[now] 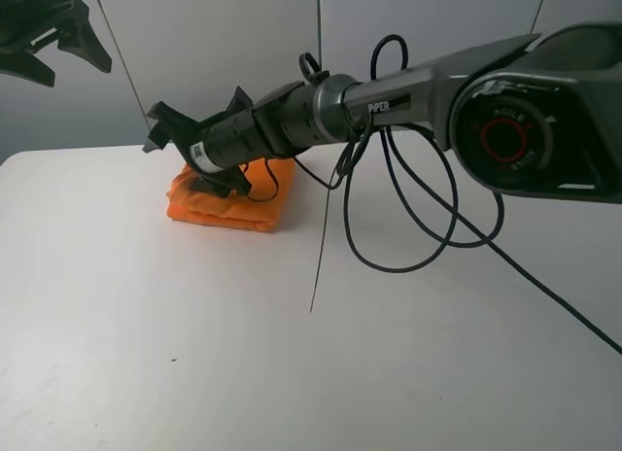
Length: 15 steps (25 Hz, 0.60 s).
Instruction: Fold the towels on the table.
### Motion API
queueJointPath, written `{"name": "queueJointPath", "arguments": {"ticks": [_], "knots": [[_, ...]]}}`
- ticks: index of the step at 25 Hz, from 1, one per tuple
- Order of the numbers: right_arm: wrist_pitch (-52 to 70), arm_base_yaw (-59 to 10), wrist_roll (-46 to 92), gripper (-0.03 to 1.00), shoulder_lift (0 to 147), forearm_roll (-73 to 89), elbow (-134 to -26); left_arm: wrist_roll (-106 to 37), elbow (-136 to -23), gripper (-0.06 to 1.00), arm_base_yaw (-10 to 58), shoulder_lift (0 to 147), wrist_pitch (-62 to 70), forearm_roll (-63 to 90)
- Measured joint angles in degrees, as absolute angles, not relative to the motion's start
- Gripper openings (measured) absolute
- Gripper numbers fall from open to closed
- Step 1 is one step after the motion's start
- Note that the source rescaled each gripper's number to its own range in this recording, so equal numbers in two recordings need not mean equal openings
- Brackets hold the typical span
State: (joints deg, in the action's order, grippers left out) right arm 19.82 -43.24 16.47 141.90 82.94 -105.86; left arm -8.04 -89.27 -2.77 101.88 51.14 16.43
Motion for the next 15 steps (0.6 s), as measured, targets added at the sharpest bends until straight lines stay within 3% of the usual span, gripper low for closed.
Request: {"name": "queueJointPath", "arguments": {"ticks": [9,15], "knots": [[20.7,-43.68,19.6,0.86,140.22,81.87,-105.86,-8.15,-89.27,1.0,-2.77,100.57,51.98,16.66],[32.53,-36.72,16.87,0.86,130.19,63.53,-104.74,-10.49,-88.3,1.0,-2.77,95.6,55.53,16.77]]}}
